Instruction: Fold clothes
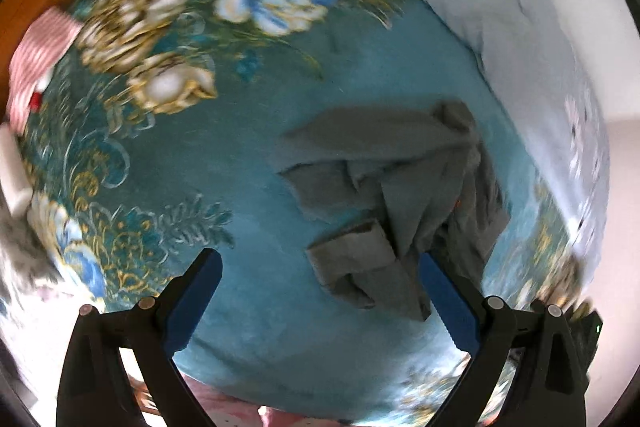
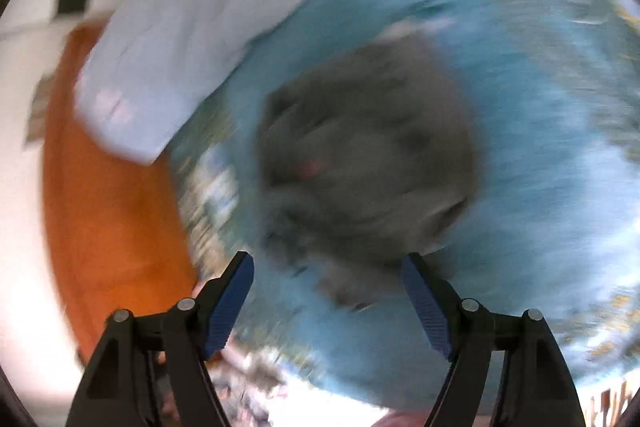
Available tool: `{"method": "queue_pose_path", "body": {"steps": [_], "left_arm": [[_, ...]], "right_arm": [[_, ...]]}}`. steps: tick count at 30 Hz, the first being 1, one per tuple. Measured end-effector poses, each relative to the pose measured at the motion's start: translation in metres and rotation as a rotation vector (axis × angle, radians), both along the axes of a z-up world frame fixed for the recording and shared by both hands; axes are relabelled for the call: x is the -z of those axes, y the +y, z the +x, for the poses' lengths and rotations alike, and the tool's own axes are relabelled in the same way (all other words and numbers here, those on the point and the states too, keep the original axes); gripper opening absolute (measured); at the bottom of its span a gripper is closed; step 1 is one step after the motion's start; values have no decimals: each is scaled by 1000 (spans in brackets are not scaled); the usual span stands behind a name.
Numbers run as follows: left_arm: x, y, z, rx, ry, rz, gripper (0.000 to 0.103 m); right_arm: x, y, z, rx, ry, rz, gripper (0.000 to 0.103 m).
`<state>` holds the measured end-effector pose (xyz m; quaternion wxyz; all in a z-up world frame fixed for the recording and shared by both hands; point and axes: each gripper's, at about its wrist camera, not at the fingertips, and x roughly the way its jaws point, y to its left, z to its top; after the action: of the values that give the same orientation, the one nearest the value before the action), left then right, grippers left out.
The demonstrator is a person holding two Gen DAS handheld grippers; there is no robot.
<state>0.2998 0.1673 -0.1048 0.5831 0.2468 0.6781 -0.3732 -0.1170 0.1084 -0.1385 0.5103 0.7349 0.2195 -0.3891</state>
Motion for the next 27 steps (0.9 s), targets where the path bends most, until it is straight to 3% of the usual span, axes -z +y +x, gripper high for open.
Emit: {"method": "queue_pose_path", "body": {"steps": [2, 3, 6, 9, 10, 11, 12, 14, 18, 20, 24, 27], "left_arm": [[8, -7, -19, 60, 4, 25, 99], [13, -10, -31, 93, 4, 40, 99], [23, -16, -60, 176, 7, 76, 99], [29, -17, -80, 228, 12, 111, 99], [30, -17, -82, 228, 14, 118, 99], [31, -16, -82, 221, 16, 124, 99], [33, -15, -81, 206, 17, 133, 99], [42, -10, -71, 126, 37, 163, 99], [62, 2, -53, -38, 87, 192, 99], [70, 5, -51, -77, 97, 196, 99], [88, 5, -63, -40, 95, 202, 99], [106, 7, -73, -27, 101, 217, 99]], "right_arm": [[24, 4, -24, 89, 3, 71, 80], [38, 7, -25, 125, -44, 108, 80], [80, 14, -12, 224, -197, 206, 80], [114, 17, 6, 313, -251, 297, 77], [119, 18, 8, 349, -270, 311, 70], [122, 18, 10, 386, -290, 315, 50], [122, 17, 9, 393, -285, 312, 41], [116, 10, 6, 374, -248, 298, 10], [72, -10, -32, 367, -196, 117, 10], [46, -16, -74, 449, -154, 6, 10], [4, -14, -168, 636, 24, -110, 10], [-9, -14, -206, 643, 152, -79, 10]]}}
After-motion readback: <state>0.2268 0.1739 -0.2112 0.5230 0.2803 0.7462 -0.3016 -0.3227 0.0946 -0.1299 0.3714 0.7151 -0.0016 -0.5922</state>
